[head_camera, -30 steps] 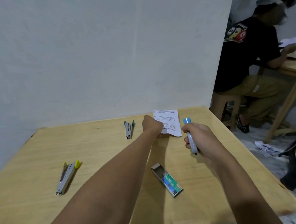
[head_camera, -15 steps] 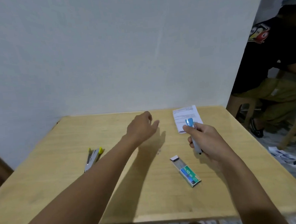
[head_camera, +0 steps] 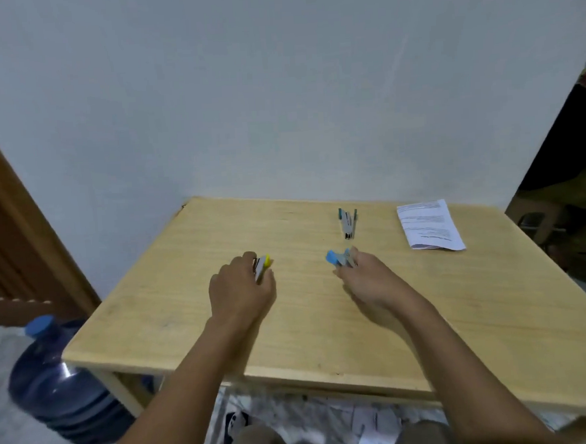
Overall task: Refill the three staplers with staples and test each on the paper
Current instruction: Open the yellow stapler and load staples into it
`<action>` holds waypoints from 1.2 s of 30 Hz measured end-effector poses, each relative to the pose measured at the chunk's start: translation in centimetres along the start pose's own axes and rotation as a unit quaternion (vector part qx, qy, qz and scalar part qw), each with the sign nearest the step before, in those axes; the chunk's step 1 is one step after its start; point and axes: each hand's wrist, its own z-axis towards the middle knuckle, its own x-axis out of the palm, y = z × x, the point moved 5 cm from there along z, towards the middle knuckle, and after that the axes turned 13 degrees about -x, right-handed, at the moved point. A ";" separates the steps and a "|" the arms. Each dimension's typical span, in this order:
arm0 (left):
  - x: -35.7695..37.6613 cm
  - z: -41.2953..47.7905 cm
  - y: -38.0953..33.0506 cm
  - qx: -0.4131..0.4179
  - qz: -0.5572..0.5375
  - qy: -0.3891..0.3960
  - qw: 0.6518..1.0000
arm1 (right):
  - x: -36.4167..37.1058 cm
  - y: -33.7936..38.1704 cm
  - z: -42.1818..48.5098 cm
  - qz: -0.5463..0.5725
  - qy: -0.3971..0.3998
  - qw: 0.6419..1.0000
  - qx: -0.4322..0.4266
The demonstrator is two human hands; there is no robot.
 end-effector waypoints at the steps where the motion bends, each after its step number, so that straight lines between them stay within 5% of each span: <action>1: 0.1 0.0 0.1 0.003 -0.003 -0.011 1.000 | 0.4 0.0 0.5 -0.052 0.022 0.998 -0.003; 5: 0.3 0.2 0.2 0.000 -0.013 -0.018 1.000 | 1.8 0.4 2.6 -0.188 0.051 0.981 0.002; 12: 0.7 0.3 0.5 0.010 -0.025 -0.025 0.999 | 2.6 1.5 8.0 -0.277 -0.052 0.959 0.019; 19: 0.8 0.5 0.4 0.012 -0.026 -0.023 0.999 | 2.0 0.9 10.8 -0.140 -0.096 0.984 0.045; 36: 0.6 0.6 0.6 0.000 -0.076 -0.020 0.997 | 2.7 1.3 9.3 -0.123 -0.156 0.980 0.005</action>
